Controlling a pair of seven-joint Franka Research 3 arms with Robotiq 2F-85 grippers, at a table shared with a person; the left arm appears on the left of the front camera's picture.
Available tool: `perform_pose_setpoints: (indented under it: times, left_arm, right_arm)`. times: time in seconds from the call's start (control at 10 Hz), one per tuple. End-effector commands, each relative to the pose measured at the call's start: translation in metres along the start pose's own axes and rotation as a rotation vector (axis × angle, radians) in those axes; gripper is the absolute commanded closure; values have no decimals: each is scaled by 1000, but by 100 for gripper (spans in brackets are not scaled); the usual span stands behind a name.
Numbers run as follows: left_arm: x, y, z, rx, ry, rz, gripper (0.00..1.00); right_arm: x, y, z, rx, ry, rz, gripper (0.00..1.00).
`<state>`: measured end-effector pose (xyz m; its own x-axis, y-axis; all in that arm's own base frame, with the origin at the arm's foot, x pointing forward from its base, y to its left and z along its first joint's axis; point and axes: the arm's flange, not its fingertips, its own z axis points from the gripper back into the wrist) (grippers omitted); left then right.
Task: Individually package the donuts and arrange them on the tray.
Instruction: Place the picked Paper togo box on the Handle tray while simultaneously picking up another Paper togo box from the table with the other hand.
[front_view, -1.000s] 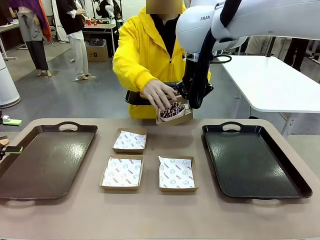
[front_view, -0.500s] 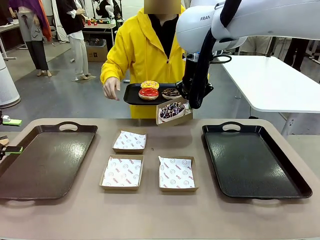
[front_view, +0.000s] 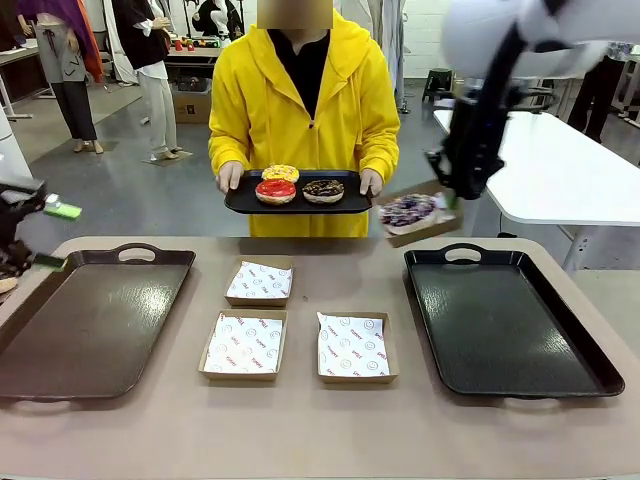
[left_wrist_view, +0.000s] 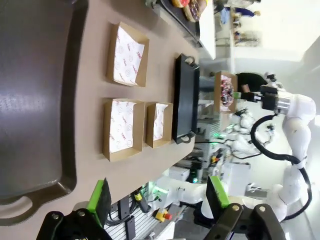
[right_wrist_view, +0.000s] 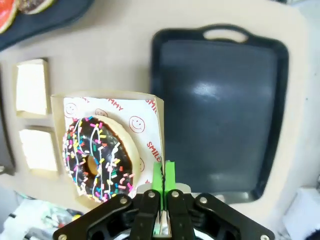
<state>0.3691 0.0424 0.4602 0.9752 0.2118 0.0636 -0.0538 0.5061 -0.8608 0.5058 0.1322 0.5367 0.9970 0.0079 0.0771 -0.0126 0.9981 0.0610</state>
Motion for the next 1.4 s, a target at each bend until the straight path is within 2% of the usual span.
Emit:
perform_pose_setpoints:
  times: [0.0, 0.2, 0.4, 0.7, 0.8, 1.0, 1.3]
  left_arm:
    - [13, -44, -18, 149, 41, -23, 0]
    - [29, -88, -53, 306, 58, -63, 0]
    - [54, -116, -97, 459, 36, -90, 0]
    - [86, -122, -160, 636, -1, -126, 0]
    - [95, -120, -177, 671, -10, -128, 0]
    - [113, -110, -213, 738, -17, -126, 0]
    - [122, -95, -263, 828, -18, -157, 0]
  right_arm:
    - [-17, -43, -18, 7, 27, 13, 99]
    - [-15, -89, -36, -14, 4, -19, 99]
    - [-11, -113, -57, -24, -2, -30, 99]
    - [-4, -121, -82, -21, 8, -31, 99]
    - [-8, -120, -68, -15, 18, -51, 99]
    - [-8, -120, -68, -15, 18, -51, 99]
    - [-8, -120, -68, -15, 18, -51, 99]
